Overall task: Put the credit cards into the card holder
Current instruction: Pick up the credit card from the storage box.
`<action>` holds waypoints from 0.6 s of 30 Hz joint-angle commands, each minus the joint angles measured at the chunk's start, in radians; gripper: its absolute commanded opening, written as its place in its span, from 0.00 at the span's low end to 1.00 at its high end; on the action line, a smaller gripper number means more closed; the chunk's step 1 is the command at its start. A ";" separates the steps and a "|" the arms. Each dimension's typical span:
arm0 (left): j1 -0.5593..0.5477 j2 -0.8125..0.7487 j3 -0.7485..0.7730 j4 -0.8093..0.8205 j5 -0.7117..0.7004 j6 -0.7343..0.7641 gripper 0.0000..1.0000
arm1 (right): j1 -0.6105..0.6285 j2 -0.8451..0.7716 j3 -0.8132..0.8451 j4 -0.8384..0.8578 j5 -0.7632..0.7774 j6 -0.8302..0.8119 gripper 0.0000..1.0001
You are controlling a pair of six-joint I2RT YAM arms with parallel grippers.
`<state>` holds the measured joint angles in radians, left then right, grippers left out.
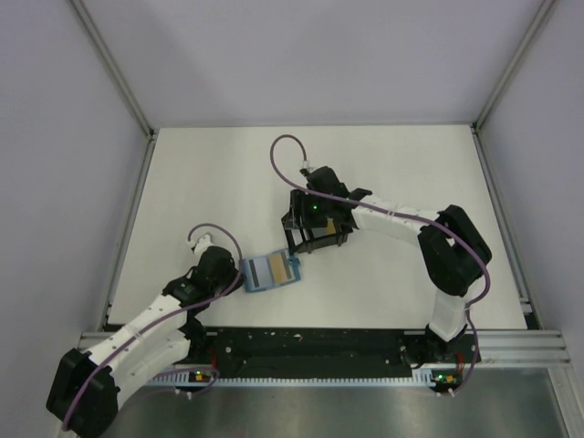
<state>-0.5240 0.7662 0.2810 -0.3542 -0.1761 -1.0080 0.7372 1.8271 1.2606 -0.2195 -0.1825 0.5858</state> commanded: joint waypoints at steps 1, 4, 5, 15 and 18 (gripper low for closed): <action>0.007 0.005 0.029 0.034 -0.013 0.016 0.00 | -0.004 -0.014 0.029 -0.080 0.121 -0.046 0.56; 0.009 0.010 0.026 0.038 -0.011 0.016 0.00 | -0.002 -0.018 0.033 -0.093 0.135 -0.052 0.56; 0.007 0.010 0.024 0.038 -0.011 0.016 0.00 | -0.005 -0.020 0.033 -0.096 0.141 -0.052 0.56; 0.007 0.015 0.017 0.047 -0.005 0.014 0.00 | -0.005 -0.046 0.036 -0.089 0.104 -0.063 0.56; 0.009 0.018 0.021 0.050 -0.002 0.016 0.00 | -0.004 -0.026 0.051 -0.083 0.074 -0.055 0.57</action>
<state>-0.5209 0.7773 0.2810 -0.3462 -0.1734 -1.0000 0.7364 1.8259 1.2770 -0.3290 -0.0563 0.5411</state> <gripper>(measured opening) 0.011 0.565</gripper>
